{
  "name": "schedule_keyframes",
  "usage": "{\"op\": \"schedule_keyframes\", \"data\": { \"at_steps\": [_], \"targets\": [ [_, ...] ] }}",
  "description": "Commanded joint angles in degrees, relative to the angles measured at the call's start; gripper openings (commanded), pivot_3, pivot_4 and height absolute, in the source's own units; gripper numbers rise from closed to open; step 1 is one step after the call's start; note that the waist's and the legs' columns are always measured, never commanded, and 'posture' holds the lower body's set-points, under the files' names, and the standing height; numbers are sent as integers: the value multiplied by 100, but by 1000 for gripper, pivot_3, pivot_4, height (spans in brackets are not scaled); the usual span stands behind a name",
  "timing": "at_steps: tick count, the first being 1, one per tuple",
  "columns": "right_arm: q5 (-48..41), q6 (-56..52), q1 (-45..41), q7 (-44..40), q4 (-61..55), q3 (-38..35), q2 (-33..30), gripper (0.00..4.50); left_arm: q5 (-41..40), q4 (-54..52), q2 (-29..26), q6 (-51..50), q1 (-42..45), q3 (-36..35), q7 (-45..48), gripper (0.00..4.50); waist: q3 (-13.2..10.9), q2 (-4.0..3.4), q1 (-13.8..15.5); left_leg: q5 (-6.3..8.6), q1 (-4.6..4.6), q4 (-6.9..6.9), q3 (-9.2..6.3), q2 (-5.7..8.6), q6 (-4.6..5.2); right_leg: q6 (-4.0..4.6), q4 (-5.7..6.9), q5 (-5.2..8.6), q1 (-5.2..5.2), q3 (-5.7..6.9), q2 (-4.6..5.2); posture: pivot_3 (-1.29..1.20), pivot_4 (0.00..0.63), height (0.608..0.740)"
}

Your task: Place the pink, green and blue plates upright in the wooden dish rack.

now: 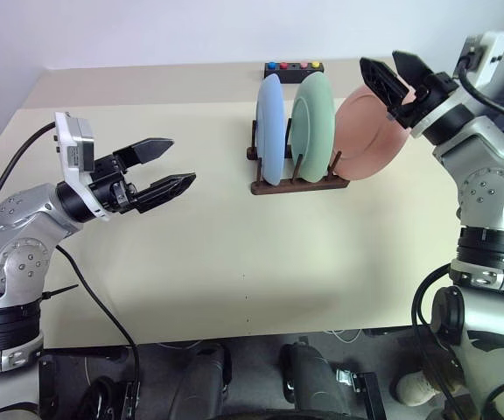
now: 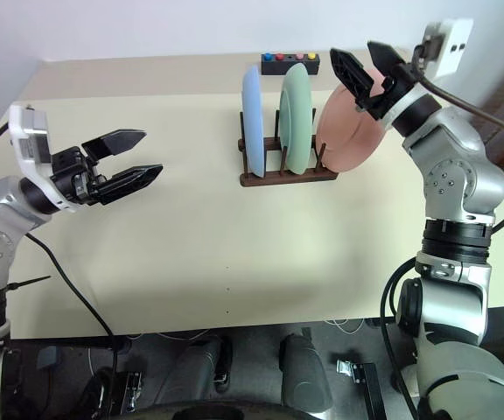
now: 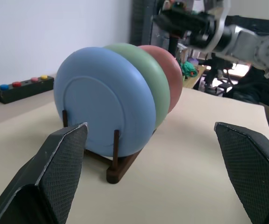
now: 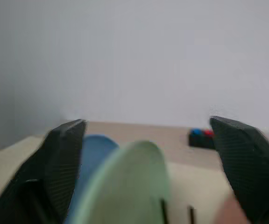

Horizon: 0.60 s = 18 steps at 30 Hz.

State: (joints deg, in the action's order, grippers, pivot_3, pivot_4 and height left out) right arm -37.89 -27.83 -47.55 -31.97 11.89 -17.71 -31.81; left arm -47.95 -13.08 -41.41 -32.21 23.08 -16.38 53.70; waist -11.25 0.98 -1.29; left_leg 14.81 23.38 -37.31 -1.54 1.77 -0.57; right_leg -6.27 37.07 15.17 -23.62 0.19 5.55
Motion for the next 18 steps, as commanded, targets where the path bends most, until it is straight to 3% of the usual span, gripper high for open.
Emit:
{"op": "schedule_keyframes", "data": {
  "at_steps": [1, 6, 11, 18],
  "targets": [
    [510, 737, -108, 117, 113, -238, -320, 2686, 11, 28, 2, 60, 147, -8, 56, 4500, 0, -1, 23, 0, 0, 0, 0, -2, 0, 0, 0, 0, 0, 0, -2, 0, 150, 740],
    [1082, 1501, -227, 860, 1014, -582, -498, 182, 45, 63, 9, 64, 200, 40, 97, 4500, 0, 0, 50, 0, 1, -4, 2, -2, 0, 0, -9, 0, 6, 1, -1, 0, 150, 740],
    [1925, 1806, -70, 1211, 1800, -255, -797, 30, 71, 91, -9, 58, 238, 51, 143, 4500, 0, 0, 44, 0, 1, -3, 4, -2, -1, 0, -10, 0, 6, 0, 0, 0, 150, 740],
    [2106, 1662, 177, 904, 1900, 20, -640, 30, 74, 76, -10, 36, 239, 49, 146, 4500, 0, -1, 5, 0, -1, -3, 6, -8, -1, 1, -5, -1, 6, -1, -6, 0, 150, 740]
  ]
}}
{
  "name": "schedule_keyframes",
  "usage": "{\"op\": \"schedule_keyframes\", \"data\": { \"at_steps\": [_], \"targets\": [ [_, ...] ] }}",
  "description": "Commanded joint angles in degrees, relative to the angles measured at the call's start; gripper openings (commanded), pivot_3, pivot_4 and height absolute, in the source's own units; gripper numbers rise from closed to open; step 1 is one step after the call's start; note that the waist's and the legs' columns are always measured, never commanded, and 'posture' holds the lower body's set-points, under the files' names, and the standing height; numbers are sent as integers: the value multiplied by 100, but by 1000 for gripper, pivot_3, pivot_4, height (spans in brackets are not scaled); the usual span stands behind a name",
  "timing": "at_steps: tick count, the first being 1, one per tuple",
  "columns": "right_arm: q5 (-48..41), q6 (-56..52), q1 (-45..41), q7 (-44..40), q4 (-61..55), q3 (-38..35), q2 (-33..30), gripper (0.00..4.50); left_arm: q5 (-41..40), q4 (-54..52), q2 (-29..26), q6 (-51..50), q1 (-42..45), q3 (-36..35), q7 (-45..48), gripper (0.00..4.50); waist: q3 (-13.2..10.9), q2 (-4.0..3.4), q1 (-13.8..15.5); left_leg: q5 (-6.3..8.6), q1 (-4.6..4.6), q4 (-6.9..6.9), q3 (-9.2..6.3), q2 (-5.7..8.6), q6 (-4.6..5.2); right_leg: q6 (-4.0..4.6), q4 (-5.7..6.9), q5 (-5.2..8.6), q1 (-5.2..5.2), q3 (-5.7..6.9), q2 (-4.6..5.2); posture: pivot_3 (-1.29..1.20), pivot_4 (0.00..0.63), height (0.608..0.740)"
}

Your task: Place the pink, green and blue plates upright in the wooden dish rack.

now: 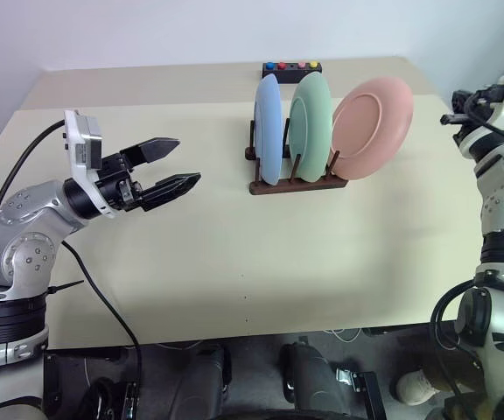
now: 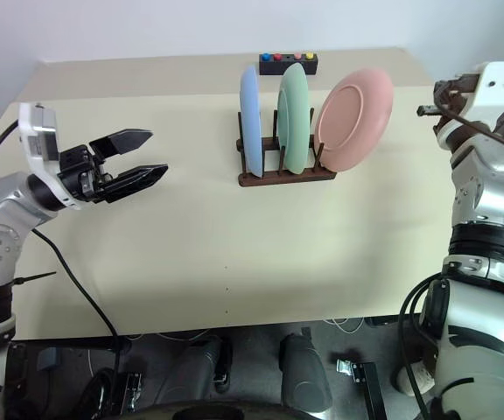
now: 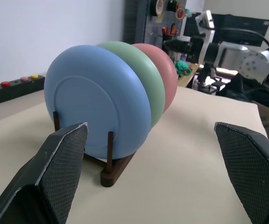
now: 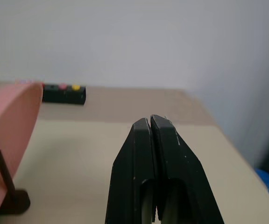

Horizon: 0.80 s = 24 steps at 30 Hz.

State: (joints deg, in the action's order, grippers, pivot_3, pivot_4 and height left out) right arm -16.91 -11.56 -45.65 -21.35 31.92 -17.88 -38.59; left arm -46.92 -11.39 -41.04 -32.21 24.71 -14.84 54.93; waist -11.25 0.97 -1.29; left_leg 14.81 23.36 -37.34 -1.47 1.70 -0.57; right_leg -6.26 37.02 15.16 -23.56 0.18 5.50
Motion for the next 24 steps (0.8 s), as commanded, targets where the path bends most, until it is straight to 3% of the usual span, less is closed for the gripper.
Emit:
{"op": "schedule_keyframes", "data": {
  "at_steps": [1, 15, 24],
  "targets": [
    [-65, -19, -7, -276, -155, 44, 76, 30, -29, -91, -50, 35, 72, -108, 25, 4500, 0, 0, 10, 0, 0, 0, 0, 0, 0, 0, 0, 0, 0, 0, 0, 0, 150, 740],
    [-884, -817, 136, -1331, -1530, 91, 449, 30, -45, -157, -33, 32, -2, -119, 5, 4500, 0, 0, 40, 0, 1, -1, -1, 0, 0, 0, -2, 0, 1, 1, 1, 0, 150, 740],
    [-856, -947, 291, -1361, -1785, 83, 392, 30, -33, -114, -24, 44, 31, -95, 29, 4500, 0, 0, 45, 0, 1, -2, -1, 0, 0, 0, -1, 0, 1, 1, 1, 0, 150, 740]
  ]
}}
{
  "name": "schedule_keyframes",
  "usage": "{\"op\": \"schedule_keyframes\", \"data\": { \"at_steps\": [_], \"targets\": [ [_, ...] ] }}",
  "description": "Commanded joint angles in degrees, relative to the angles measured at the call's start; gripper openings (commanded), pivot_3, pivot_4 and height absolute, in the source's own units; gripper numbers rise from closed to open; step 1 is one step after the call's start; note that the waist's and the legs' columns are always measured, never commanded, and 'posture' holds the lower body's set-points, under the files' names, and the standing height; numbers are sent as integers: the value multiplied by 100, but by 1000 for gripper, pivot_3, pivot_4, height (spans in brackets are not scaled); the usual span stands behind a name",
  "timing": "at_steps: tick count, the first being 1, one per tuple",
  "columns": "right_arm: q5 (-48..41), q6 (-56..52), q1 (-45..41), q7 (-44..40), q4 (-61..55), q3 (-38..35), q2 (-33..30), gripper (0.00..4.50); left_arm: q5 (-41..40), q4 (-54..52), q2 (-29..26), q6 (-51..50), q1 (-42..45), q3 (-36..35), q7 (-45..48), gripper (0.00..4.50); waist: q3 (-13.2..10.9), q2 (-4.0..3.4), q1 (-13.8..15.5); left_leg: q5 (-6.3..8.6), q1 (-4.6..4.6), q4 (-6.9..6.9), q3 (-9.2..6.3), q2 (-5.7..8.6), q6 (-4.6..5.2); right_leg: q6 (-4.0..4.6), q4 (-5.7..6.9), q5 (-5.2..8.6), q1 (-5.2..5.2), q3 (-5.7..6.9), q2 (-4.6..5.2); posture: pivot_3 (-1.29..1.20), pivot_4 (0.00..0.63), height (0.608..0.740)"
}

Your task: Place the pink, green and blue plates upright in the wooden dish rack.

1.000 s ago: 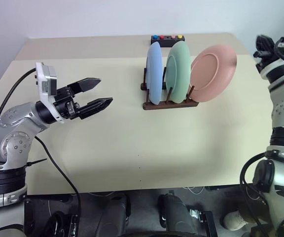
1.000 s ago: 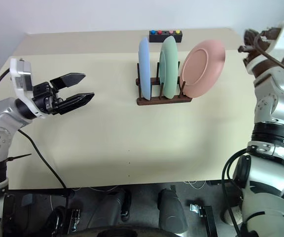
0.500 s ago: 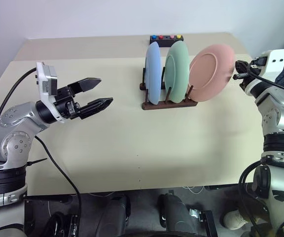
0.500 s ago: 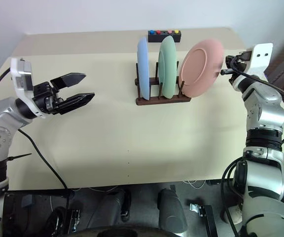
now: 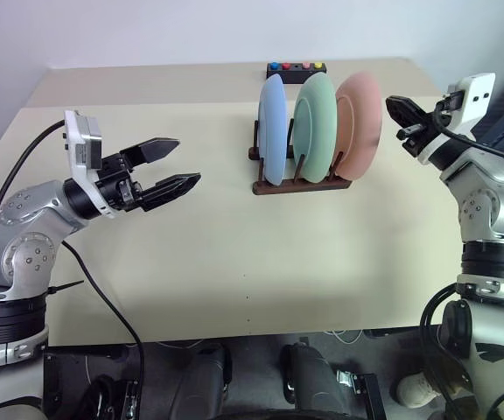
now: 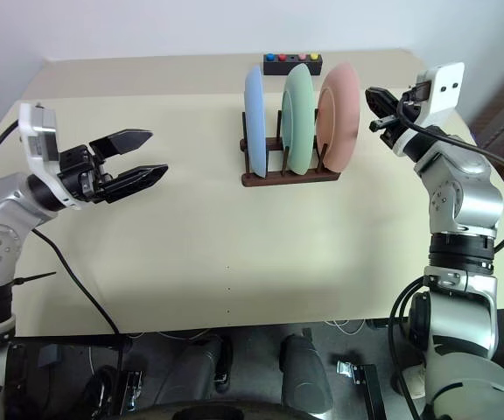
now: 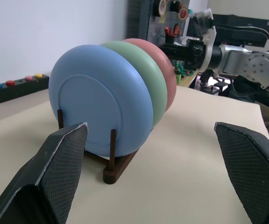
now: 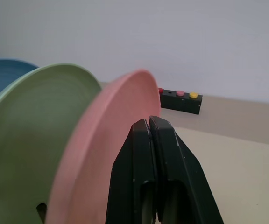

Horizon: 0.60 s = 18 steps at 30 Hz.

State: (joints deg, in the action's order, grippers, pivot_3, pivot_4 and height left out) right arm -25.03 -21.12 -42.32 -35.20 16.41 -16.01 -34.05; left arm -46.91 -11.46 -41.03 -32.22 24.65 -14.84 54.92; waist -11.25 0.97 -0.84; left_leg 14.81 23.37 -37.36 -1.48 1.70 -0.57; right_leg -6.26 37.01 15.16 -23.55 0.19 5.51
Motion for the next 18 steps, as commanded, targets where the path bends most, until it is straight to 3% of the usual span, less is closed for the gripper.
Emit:
{"op": "schedule_keyframes", "data": {
  "at_steps": [1, 9, 18],
  "targets": [
    [-33, 30, -61, 53, -203, -134, -80, 30, -34, -108, -24, 43, 39, -93, 31, 4500, 0, 0, 0, 0, 0, 0, 0, 0, 0, 0, 0, 0, 0, 0, 0, 0, 150, 740],
    [-304, 16, -454, 194, -499, -353, -104, 30, -22, -80, -31, 51, 60, -90, 47, 4500, 0, 0, -10, 0, 0, 0, 0, 0, 0, 0, 2, 0, -1, 0, 0, 0, 150, 740],
    [-473, -348, -406, 245, -1103, -43, 146, 30, -34, -50, 29, 45, 110, -54, 28, 4500, 1, 2, 5, 0, 0, -4, -1, -1, 0, 0, 2, 0, 1, 0, 0, 0, 150, 740]
  ]
}}
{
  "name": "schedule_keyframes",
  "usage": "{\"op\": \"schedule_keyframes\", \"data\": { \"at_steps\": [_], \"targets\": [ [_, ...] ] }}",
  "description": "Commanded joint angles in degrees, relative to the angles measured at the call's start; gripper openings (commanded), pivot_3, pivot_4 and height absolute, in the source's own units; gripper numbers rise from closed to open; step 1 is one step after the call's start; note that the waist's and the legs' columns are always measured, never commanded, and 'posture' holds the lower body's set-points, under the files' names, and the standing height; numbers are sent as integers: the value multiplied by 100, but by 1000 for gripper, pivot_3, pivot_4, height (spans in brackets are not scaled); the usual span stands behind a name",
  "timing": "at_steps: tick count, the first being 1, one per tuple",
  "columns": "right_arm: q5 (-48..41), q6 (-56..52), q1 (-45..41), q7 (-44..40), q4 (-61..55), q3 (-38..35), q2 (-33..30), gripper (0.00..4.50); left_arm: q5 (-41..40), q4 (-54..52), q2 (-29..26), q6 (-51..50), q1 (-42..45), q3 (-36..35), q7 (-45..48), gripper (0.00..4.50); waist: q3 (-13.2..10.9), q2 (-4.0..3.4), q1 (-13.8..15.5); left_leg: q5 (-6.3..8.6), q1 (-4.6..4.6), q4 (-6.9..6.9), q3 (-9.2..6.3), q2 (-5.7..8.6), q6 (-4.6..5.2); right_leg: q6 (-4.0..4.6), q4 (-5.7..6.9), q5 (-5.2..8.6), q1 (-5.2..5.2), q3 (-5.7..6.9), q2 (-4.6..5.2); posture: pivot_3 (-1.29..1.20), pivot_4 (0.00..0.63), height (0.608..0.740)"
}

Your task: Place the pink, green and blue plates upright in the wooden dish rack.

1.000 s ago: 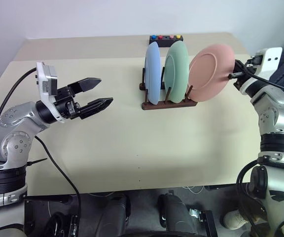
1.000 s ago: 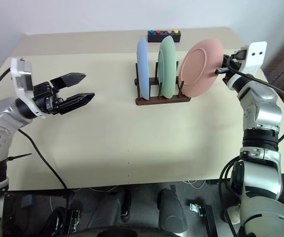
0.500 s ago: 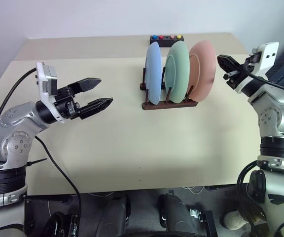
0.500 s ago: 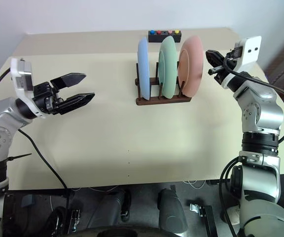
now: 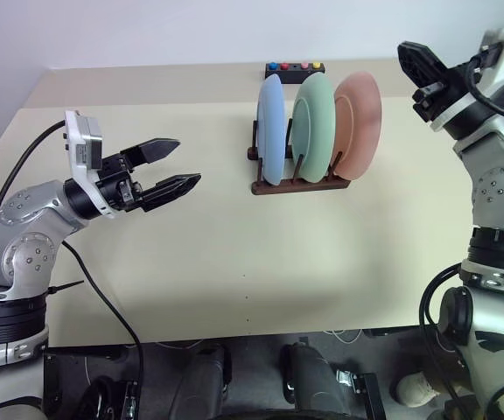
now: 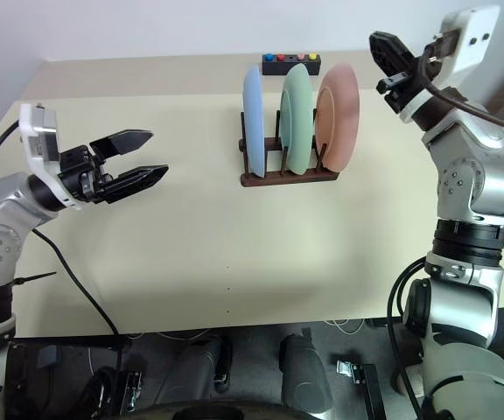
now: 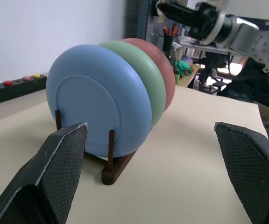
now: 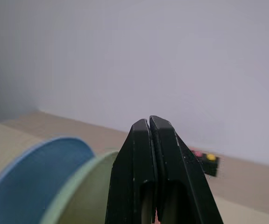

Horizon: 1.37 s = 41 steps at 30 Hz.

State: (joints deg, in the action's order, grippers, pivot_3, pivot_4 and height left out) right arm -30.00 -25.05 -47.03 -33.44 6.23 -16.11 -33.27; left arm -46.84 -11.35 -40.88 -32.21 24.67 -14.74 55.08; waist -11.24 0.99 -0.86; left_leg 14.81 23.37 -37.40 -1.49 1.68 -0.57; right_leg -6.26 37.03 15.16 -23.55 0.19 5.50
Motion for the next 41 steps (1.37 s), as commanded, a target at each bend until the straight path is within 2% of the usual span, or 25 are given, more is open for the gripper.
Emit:
{"op": "schedule_keyframes", "data": {
  "at_steps": [1, 5, 9, 14, 18, 21, 24, 29, 31, 32, 36, 41],
  "targets": [
    [30, 57, 87, 78, -67, -37, 76, 30, -26, -58, 13, 53, 108, -60, 18, 4500, 0, 0, 18, 0, 0, 0, 0, 0, 0, 0, 0, 0, 1, 0, 0, 0, 150, 740],
    [-418, -136, 142, -75, -423, -140, 192, 30, -32, -89, -44, 24, 50, -119, 35, 4500, 0, 0, 12, 0, 2, 1, 0, 1, 0, 0, -1, 0, -1, 0, 2, 0, 150, 740],
    [-574, -571, 443, -552, -753, 197, 32, 30, -11, -28, -66, 31, 80, -109, 78, 4500, 0, 0, 0, 0, 1, 2, -1, 0, 0, 0, 1, 0, -2, 0, 0, 0, 150, 740],
    [-574, -425, 525, -406, -674, 126, 275, 30, 8, 35, -69, 51, 140, -115, 114, 4500, 0, 0, 1, 0, 1, -2, 0, 0, 0, 1, 4, -1, -2, 0, -1, 0, 150, 740],
    [-1448, -621, 483, -633, -944, -382, 398, 30, 84, 107, -270, 64, 188, -179, 225, 4500, 0, 0, 7, 0, 2, -1, -1, 0, 0, 1, 3, -1, -2, 0, -1, 0, 150, 740],
    [-2268, -1255, 784, -1241, -1309, -443, 170, 30, 146, 279, -416, 132, 286, -164, 362, 4500, 0, -1, 19, 0, 2, 1, -1, 0, 0, 1, 0, -1, -2, 1, -1, 0, 150, 740],
    [-2786, -1732, 1206, -1764, -1602, -413, -118, 736, 244, 509, -478, 179, 475, -82, 506, 4500, 2, 4, 27, 1, 1, 0, -11, -1, 1, 1, -7, -1, 8, 11, -1, 0, 150, 740],
    [-2459, -1602, 1942, -2321, -2092, -194, -667, 3293, 477, 824, -476, 329, 737, 99, 760, 4500, 2, 4, 20, 1, 0, -3, -7, 0, 2, 1, -5, -1, 8, 9, -1, 0, 150, 740],
    [-2142, -1092, 2342, -2763, -2179, -360, -913, 4295, 571, 944, -495, 396, 688, 134, 904, 4500, 2, 4, 15, 1, 0, -3, -6, 0, 2, 1, -4, -1, 8, 9, -2, 0, 150, 740],
    [-2082, -931, 2483, -2872, -2212, -490, -1004, 4444, 624, 975, -516, 440, 631, 145, 970, 4500, 2, 4, 19, 1, -1, -3, -6, 0, 2, 1, -5, -1, 8, 9, -2, 0, 150, 740],
    [-1856, -455, 2942, -3132, -2102, -792, -1230, 4444, 794, 1068, -543, 605, 485, 116, 1094, 4500, 2, 4, 8, 1, -1, -3, -4, 0, 2, 1, -4, -1, 8, 7, -2, 0, 150, 740],
    [-1649, 19, 3521, -3140, -2102, -1069, -1158, 4444, 1256, 1208, -502, 1105, 273, 255, 1240, 4500, 3, 4, 25, 1, -2, -6, -5, -2, 2, 1, -2, -1, 11, 7, -2, 0, 150, 740]
  ]
}}
